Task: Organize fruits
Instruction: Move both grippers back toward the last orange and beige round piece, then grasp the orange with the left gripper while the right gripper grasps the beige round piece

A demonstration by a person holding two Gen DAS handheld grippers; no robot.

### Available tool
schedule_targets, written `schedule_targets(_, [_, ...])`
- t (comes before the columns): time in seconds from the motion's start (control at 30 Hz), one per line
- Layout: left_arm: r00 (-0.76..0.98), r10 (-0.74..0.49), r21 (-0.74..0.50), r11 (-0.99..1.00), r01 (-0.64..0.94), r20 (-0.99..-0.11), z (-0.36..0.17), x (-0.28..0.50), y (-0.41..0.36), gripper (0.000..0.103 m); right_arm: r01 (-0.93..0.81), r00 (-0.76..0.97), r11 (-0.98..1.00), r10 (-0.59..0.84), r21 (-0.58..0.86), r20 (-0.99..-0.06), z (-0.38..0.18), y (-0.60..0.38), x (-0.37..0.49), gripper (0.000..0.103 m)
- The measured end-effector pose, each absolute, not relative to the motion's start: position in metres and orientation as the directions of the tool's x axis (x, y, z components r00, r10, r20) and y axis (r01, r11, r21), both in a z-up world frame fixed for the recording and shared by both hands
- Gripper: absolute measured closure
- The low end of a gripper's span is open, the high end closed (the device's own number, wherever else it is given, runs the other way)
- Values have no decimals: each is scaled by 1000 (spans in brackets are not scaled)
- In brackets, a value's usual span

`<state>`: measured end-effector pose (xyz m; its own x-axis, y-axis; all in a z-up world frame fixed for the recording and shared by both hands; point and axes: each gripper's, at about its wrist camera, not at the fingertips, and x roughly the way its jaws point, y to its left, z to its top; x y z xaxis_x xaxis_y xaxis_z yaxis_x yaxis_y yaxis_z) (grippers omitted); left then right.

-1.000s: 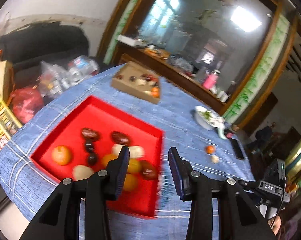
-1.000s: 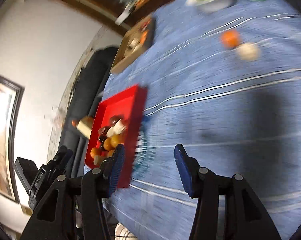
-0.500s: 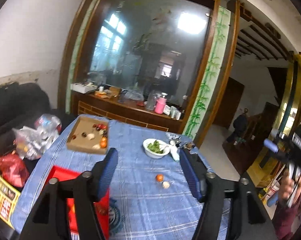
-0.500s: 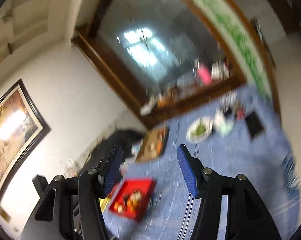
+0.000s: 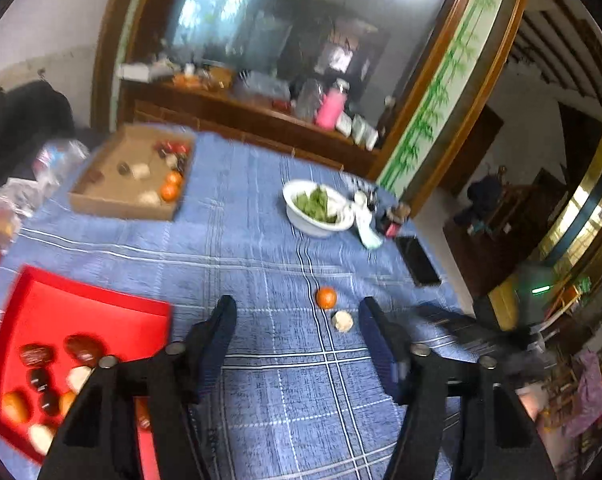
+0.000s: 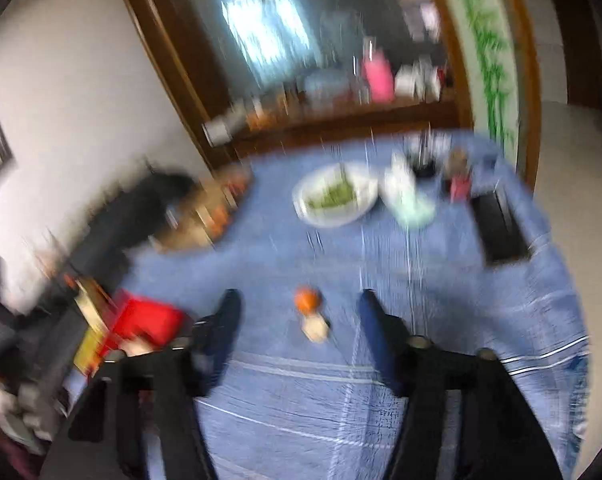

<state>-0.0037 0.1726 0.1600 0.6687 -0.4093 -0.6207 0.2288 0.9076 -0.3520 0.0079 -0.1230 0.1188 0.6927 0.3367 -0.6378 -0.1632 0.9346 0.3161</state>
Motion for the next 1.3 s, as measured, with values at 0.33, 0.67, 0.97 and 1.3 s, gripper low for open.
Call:
schedule_targets(0.33, [565, -435, -404, 895, 189, -701, 85, 84, 126, 54, -173, 540, 952, 306, 252, -784, -2, -73, 78, 57])
schedule_targets(0.67, [454, -472, -411, 882, 233, -756, 26, 130, 59, 55, -116, 546, 966, 255, 230, -798, -1, -89, 71, 73])
schedule_targets(0.97, [484, -379, -239, 915, 326, -789, 6, 138, 18, 74, -23, 550, 953, 264, 302, -793, 0, -128, 80, 73])
schedule_targets(1.3, [552, -390, -286, 920, 268, -737, 40, 101, 65, 75, -73, 577, 926, 342, 371, -742, 8, -125, 74, 73])
